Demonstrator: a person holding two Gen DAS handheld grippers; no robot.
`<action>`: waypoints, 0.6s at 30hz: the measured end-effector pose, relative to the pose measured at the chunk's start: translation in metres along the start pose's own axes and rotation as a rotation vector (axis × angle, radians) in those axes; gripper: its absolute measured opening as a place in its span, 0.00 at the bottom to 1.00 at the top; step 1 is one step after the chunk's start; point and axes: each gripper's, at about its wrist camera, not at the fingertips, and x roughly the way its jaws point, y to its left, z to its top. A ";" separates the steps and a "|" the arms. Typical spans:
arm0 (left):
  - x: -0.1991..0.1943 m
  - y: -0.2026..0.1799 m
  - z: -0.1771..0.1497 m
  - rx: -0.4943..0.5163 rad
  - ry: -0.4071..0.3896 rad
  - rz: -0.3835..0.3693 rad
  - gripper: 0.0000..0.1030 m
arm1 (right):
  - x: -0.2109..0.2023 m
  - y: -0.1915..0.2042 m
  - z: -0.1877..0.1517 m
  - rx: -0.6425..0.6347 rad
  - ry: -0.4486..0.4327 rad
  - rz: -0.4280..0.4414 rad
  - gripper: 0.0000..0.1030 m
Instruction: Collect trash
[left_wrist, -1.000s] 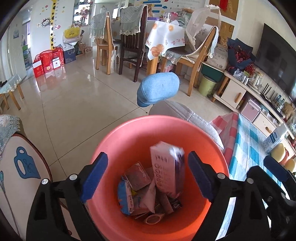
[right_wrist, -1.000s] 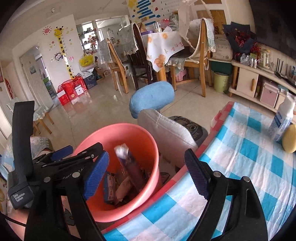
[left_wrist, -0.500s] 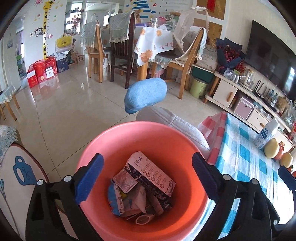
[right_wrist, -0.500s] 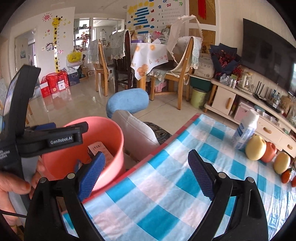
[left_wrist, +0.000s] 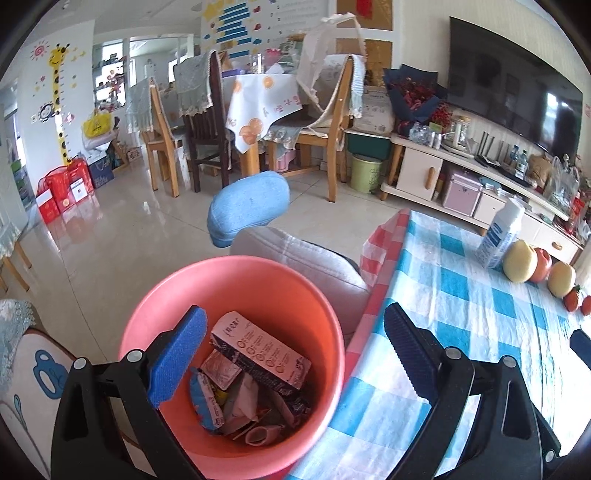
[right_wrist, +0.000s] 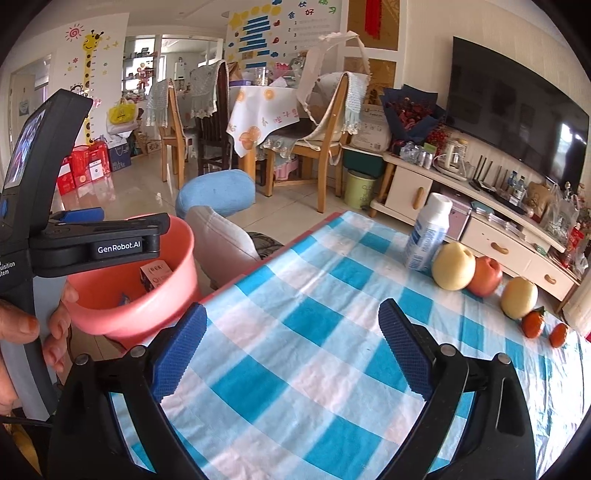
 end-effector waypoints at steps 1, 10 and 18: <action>-0.002 -0.004 -0.001 0.011 -0.004 -0.007 0.93 | -0.004 -0.003 -0.002 0.001 -0.002 -0.007 0.92; -0.021 -0.050 -0.014 0.114 -0.058 -0.031 0.93 | -0.032 -0.028 -0.025 -0.008 -0.016 -0.073 0.94; -0.045 -0.090 -0.031 0.199 -0.115 -0.046 0.93 | -0.061 -0.060 -0.049 0.048 -0.007 -0.144 0.94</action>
